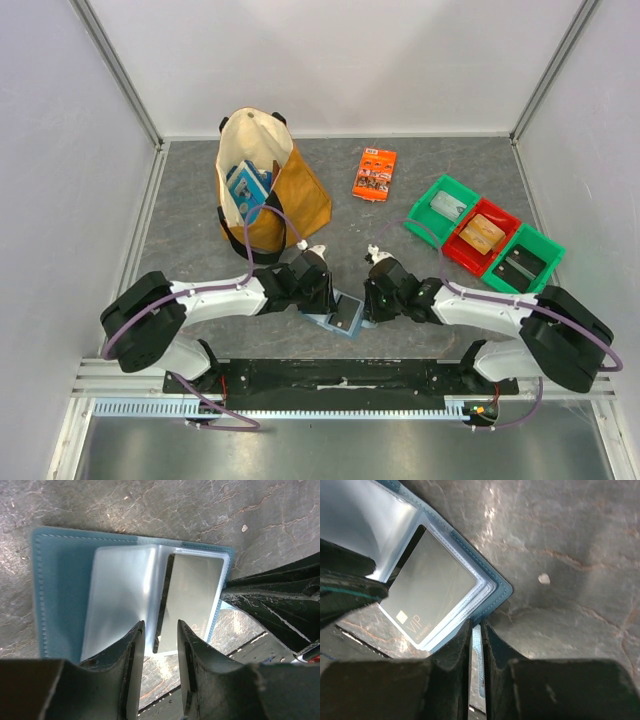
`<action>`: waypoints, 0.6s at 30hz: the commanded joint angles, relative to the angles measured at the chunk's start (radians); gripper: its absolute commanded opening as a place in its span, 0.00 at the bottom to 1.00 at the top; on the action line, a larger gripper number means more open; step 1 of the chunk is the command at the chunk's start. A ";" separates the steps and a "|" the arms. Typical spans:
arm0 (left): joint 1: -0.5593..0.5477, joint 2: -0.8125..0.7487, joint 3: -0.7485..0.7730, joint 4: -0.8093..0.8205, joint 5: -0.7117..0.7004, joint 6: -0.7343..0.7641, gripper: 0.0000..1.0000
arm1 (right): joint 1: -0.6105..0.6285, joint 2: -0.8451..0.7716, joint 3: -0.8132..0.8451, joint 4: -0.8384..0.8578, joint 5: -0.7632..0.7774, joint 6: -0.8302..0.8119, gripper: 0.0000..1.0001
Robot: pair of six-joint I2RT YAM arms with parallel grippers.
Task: Take the credit cards out of the card holder
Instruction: Remove the credit card from the card holder.
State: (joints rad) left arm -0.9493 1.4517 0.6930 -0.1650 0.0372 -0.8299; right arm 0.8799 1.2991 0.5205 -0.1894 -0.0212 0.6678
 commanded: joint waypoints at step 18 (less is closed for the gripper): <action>0.090 -0.163 -0.202 0.262 -0.027 -0.195 0.38 | -0.134 0.109 0.234 0.056 0.024 -0.235 0.25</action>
State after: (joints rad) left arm -0.8715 1.3331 0.4976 0.0288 0.0456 -0.9619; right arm 0.7433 1.4879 0.7174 -0.1539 0.0448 0.4389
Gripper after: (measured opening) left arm 0.385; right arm 0.202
